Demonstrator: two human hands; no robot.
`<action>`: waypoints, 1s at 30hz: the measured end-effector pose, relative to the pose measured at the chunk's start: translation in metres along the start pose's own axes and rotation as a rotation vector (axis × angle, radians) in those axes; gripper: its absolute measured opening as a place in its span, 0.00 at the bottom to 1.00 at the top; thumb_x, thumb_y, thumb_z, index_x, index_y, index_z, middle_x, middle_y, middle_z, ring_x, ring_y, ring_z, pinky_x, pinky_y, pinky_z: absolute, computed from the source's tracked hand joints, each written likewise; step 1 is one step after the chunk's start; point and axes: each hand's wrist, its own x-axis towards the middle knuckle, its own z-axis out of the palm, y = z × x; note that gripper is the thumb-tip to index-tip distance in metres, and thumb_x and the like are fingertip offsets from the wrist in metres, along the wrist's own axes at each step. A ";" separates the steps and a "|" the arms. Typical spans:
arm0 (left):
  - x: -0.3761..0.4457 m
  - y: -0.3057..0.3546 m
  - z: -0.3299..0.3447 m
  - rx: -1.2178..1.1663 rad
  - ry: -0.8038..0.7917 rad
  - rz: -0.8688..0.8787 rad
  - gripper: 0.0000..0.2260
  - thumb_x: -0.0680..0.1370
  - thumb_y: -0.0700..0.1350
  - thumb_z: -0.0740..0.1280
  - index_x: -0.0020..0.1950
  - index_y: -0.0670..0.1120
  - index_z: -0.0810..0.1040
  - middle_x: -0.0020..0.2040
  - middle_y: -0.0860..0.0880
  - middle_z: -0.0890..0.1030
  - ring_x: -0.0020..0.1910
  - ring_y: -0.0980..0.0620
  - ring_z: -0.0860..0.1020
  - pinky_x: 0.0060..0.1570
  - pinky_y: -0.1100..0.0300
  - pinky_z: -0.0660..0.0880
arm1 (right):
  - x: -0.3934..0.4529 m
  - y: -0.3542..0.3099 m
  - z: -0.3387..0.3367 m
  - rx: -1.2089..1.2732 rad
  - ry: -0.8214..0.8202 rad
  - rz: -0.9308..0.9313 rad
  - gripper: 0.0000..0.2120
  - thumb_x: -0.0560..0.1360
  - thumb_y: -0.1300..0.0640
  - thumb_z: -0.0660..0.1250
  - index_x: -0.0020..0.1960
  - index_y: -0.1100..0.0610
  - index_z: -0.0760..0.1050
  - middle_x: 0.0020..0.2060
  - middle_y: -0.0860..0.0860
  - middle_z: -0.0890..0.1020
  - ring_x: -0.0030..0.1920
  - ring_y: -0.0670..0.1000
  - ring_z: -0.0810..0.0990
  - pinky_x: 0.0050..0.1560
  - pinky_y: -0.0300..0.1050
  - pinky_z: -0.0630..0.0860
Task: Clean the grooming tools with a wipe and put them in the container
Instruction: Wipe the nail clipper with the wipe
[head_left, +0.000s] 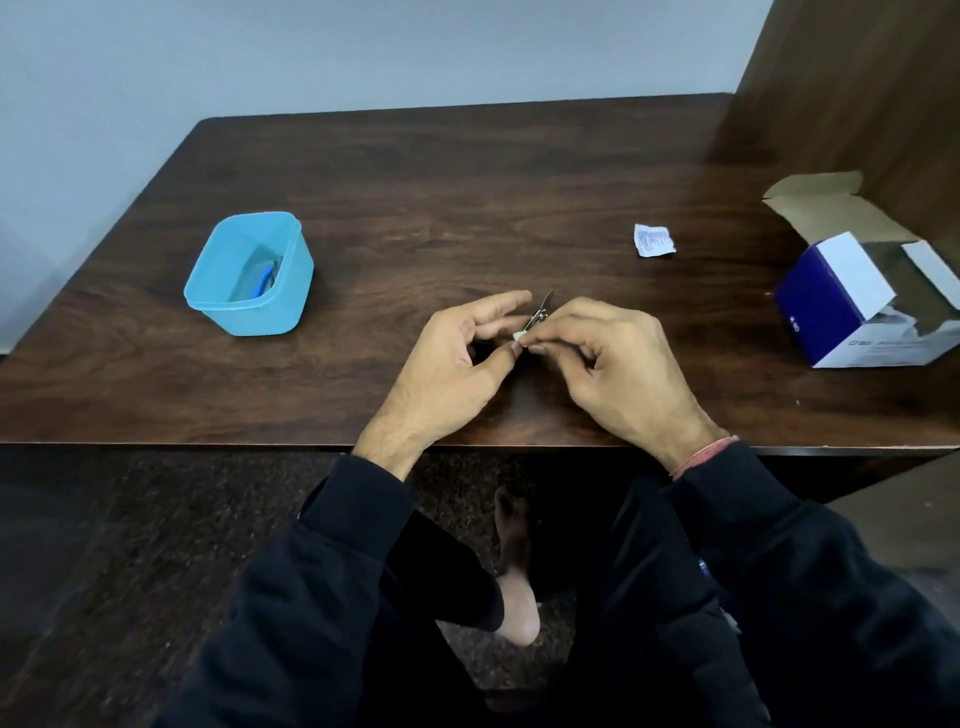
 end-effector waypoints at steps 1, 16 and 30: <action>0.000 0.000 0.000 0.001 0.001 -0.001 0.23 0.86 0.36 0.72 0.81 0.48 0.78 0.68 0.55 0.87 0.76 0.64 0.77 0.84 0.54 0.67 | 0.000 0.000 0.000 -0.016 0.023 0.017 0.08 0.82 0.60 0.75 0.57 0.50 0.90 0.52 0.42 0.88 0.50 0.39 0.84 0.52 0.52 0.85; 0.001 0.000 0.000 -0.052 -0.014 0.025 0.22 0.86 0.35 0.72 0.80 0.47 0.79 0.68 0.53 0.88 0.74 0.64 0.79 0.79 0.66 0.69 | -0.002 -0.005 0.001 -0.072 0.171 0.066 0.08 0.83 0.58 0.76 0.61 0.51 0.86 0.51 0.42 0.89 0.42 0.26 0.75 0.47 0.47 0.84; 0.001 -0.002 -0.002 -0.056 -0.025 -0.005 0.28 0.86 0.38 0.73 0.85 0.49 0.72 0.67 0.57 0.88 0.72 0.59 0.82 0.82 0.60 0.66 | -0.005 -0.004 0.005 -0.141 0.150 -0.036 0.09 0.82 0.60 0.75 0.61 0.52 0.90 0.53 0.44 0.88 0.43 0.43 0.81 0.42 0.52 0.85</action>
